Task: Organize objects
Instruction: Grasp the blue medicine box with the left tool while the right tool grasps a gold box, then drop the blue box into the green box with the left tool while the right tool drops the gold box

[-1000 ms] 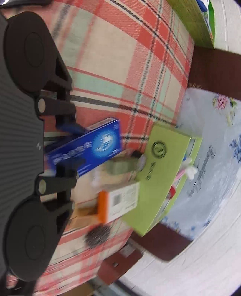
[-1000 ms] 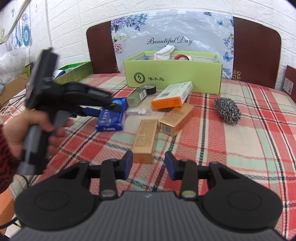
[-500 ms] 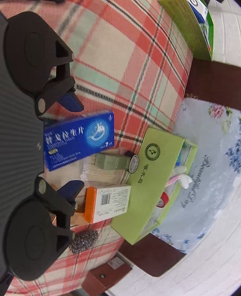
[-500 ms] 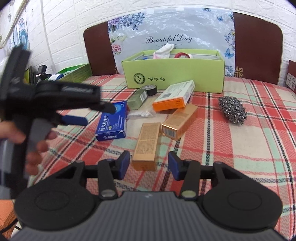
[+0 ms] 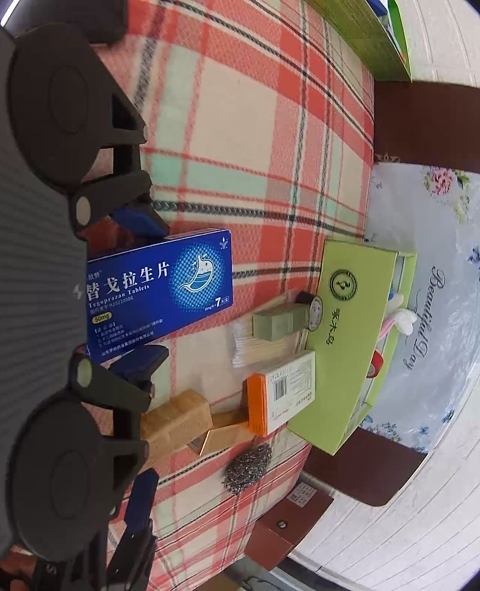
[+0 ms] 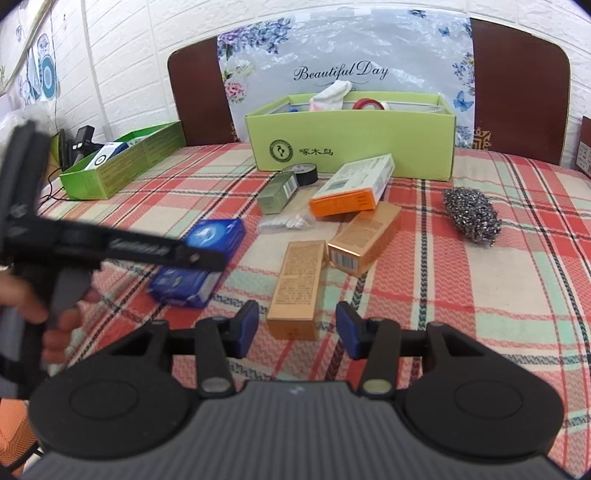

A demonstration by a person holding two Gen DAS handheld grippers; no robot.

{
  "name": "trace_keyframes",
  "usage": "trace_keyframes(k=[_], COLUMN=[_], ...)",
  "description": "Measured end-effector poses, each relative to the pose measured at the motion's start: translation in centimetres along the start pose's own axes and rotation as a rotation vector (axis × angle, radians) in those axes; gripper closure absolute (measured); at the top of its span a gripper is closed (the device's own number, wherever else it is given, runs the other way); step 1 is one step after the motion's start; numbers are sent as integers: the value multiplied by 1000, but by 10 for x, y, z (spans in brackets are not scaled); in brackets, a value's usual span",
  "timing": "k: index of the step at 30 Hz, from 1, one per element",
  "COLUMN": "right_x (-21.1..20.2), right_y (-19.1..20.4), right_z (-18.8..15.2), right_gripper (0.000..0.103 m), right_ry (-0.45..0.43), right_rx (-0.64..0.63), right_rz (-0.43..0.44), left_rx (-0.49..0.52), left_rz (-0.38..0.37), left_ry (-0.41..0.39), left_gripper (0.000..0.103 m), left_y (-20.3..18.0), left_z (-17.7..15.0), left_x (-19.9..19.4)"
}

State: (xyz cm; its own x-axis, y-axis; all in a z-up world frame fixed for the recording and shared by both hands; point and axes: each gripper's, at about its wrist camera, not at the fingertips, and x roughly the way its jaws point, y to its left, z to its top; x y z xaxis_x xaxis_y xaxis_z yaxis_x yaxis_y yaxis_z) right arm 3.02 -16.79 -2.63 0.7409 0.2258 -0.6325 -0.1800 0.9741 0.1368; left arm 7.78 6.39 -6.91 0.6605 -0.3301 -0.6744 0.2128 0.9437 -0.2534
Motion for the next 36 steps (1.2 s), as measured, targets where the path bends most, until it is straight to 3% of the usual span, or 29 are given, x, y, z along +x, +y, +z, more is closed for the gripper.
trace_keyframes(k=[2, 4, 12, 14, 16, 19, 23, 27, 32, 36], right_x=[6, 14, 35, 41, 44, 35, 13, -5, -18, -13], right_y=[2, 5, 15, 17, 16, 12, 8, 4, -13, -28], right_z=[2, 6, 13, 13, 11, 10, 19, 38, 87, 126], right_gripper=[57, 55, 58, 63, 73, 73, 73, 74, 74, 74], right_ry=[10, 15, 40, 50, 56, 62, 19, -47, -145, -194], right_rx=[-1, -12, -85, -100, -105, -98, -90, -95, -91, -101], right_rz=[-4, -15, -61, -73, -81, -56, -13, 3, -9, -46], left_rx=[-11, 6, 79, 72, 43, -5, -3, 26, 43, 59], left_rz=[66, 117, 136, 105, 79, 35, -25, -104, -178, -177], left_ry=[-13, -7, 1, -7, 1, -6, -84, -175, -267, -308], left_gripper=[22, 23, 23, 39, 41, 42, 42, 42, 42, 42], left_y=[-3, -9, -18, -15, -11, -8, -22, -42, -67, -84], left_z=[2, 6, 3, 2, 4, 9, 28, 67, 129, 170], left_x=[2, 9, 13, 12, 8, -3, -30, -53, -62, -46])
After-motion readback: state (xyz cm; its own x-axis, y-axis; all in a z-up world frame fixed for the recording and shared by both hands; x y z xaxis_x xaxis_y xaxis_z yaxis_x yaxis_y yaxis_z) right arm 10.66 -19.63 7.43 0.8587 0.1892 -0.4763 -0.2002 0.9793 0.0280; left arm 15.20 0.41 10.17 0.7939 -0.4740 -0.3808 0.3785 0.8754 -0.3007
